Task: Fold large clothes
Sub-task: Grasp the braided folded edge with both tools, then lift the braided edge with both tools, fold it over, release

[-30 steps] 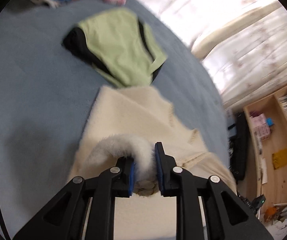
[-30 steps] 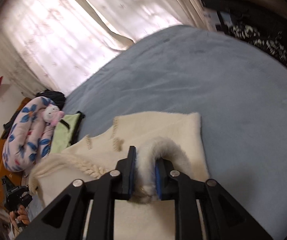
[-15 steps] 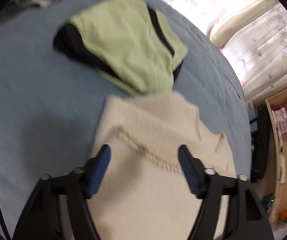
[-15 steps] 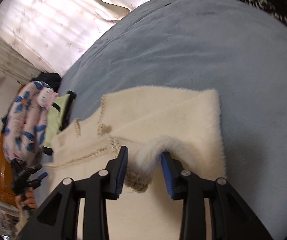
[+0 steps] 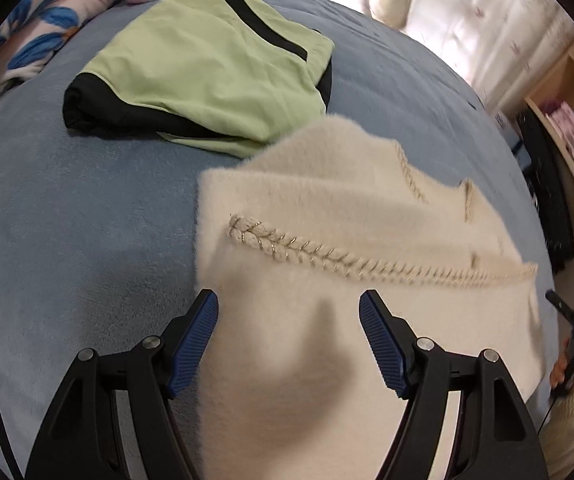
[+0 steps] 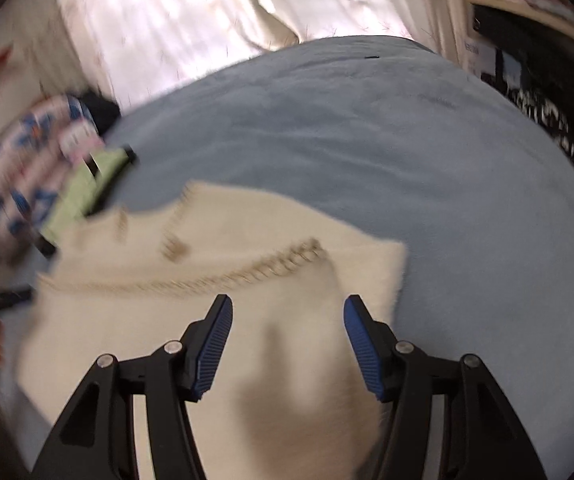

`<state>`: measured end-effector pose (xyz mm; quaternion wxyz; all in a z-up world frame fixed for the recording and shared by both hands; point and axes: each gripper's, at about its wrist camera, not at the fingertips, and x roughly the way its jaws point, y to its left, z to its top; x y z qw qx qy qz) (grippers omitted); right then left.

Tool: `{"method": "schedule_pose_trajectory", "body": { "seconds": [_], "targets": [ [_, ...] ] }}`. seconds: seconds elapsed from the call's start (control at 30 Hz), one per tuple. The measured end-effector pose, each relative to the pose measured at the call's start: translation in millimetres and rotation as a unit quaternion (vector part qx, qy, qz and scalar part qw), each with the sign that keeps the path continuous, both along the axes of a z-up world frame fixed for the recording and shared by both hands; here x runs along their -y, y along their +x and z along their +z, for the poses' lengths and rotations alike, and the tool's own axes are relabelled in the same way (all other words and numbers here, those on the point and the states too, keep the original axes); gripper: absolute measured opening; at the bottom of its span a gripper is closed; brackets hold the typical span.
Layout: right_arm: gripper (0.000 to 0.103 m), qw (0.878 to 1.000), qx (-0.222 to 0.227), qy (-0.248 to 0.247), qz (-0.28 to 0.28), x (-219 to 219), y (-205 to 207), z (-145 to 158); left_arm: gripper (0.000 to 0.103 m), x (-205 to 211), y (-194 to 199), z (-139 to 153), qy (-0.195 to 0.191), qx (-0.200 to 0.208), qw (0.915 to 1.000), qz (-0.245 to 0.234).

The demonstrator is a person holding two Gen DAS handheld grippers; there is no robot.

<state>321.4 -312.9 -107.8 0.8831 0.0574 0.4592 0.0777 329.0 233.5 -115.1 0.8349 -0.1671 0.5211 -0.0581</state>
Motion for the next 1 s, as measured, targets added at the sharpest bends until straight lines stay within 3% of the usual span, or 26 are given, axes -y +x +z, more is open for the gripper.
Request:
{"method": "schedule_pose_trajectory", "body": {
  "seconds": [0.17, 0.33, 0.43, 0.5, 0.53, 0.57, 0.63, 0.8, 0.83, 1.0],
  "targets": [
    [0.058, 0.999, -0.024, -0.021, 0.014, -5, 21, -26, 0.071, -3, 3, -9, 0.021, 0.008, 0.9997, -0.013],
    [0.058, 0.999, -0.035, -0.02, 0.021, -6, 43, -39, 0.071, -13, 13, -25, 0.024, -0.013, 0.9996, -0.002],
    [0.058, 0.999, -0.032, -0.01, 0.024, -7, 48, -42, 0.071, -19, 16, -31, 0.005, -0.013, 0.9999, 0.005],
    [0.053, 0.999, -0.023, -0.012, 0.027, -9, 44, -42, 0.06, -19, 15, -28, 0.003, 0.001, 1.0, 0.008],
    [0.043, 0.999, -0.019, -0.015, 0.029, -11, 42, -41, 0.047, -16, 14, -25, 0.013, 0.01, 0.9998, 0.008],
    [0.029, 0.999, -0.011, -0.027, 0.028, -13, 38, -39, 0.041, -14, 15, -24, 0.029, 0.014, 0.9994, 0.01],
    [0.011, 0.998, 0.004, -0.055, 0.018, -19, 33, -34, 0.027, -2, 11, -19, 0.084, 0.028, 0.996, 0.011],
    [0.008, 0.994, 0.064, -0.092, -0.002, -33, 0, -10, 0.012, 27, -11, 1, 0.182, 0.061, 0.9808, 0.033],
    [0.008, 0.992, 0.073, -0.098, -0.003, -34, -6, -6, 0.007, 31, -16, 5, 0.182, 0.07, 0.9802, 0.035],
    [0.007, 0.983, 0.13, -0.128, -0.017, -41, -32, 29, 0.007, 36, -34, 41, 0.194, 0.101, 0.974, 0.058]
  ]
}}
